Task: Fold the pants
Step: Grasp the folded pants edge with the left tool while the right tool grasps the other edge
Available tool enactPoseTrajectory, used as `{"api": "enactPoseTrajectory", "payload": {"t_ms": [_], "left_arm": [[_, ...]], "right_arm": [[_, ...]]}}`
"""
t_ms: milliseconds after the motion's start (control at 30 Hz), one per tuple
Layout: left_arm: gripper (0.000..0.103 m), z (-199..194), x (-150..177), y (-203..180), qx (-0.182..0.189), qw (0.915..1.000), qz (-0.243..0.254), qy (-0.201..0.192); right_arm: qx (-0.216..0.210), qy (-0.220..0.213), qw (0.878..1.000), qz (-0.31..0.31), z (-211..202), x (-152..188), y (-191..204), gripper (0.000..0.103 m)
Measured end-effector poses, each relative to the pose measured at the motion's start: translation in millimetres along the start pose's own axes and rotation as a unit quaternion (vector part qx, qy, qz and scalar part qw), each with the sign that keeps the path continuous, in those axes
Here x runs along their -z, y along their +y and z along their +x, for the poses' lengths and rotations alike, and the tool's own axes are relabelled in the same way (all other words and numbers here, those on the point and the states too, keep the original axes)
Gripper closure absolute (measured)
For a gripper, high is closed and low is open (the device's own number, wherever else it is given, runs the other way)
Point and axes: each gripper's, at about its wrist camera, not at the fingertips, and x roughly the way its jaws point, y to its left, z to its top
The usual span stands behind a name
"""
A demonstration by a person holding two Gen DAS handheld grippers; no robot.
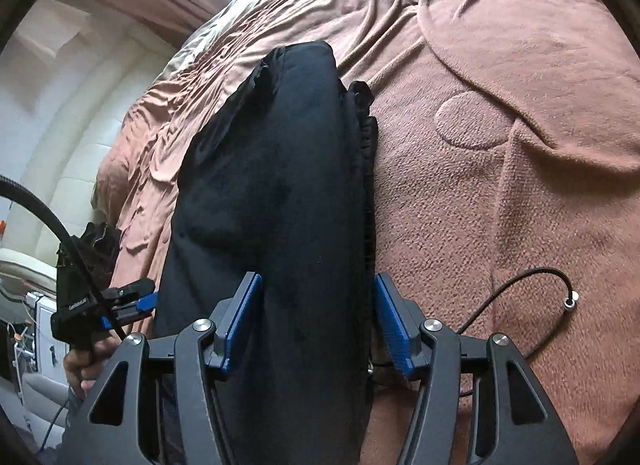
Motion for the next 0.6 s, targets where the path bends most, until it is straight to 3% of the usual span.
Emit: {"api": "enactPoseTrajectory", "payload": {"t_ms": [100, 167, 333, 467, 600], "left_arm": [[0.048, 4.5, -2.0, -1.0, 0.014, 0.9999, -0.003, 0.005], [0.060, 11.9, -2.9, -5.9, 0.020, 0.9997, -0.002, 0.016], [0.070, 19.7, 3.4, -6.3, 0.027, 0.9990, -0.012, 0.033], [0.094, 12.9, 4.5, -6.5, 0.029, 0.9990, -0.007, 0.034], [0.095, -4.3, 2.8, -10.9, 0.038, 0.9990, 0.002, 0.025]], "right_arm": [[-0.005, 0.003, 1.000, 0.001, -0.9, -0.7, -1.8, 0.048], [-0.005, 0.000, 1.000, 0.003, -3.7, -2.9, -3.4, 0.048], [0.012, -0.007, 1.000, 0.004, -9.3, -3.1, -3.1, 0.048], [0.007, 0.011, 1.000, 0.018, -1.3, -0.9, -2.7, 0.056], [0.001, 0.008, 0.999, 0.038, -4.6, 0.3, -2.4, 0.059]]}}
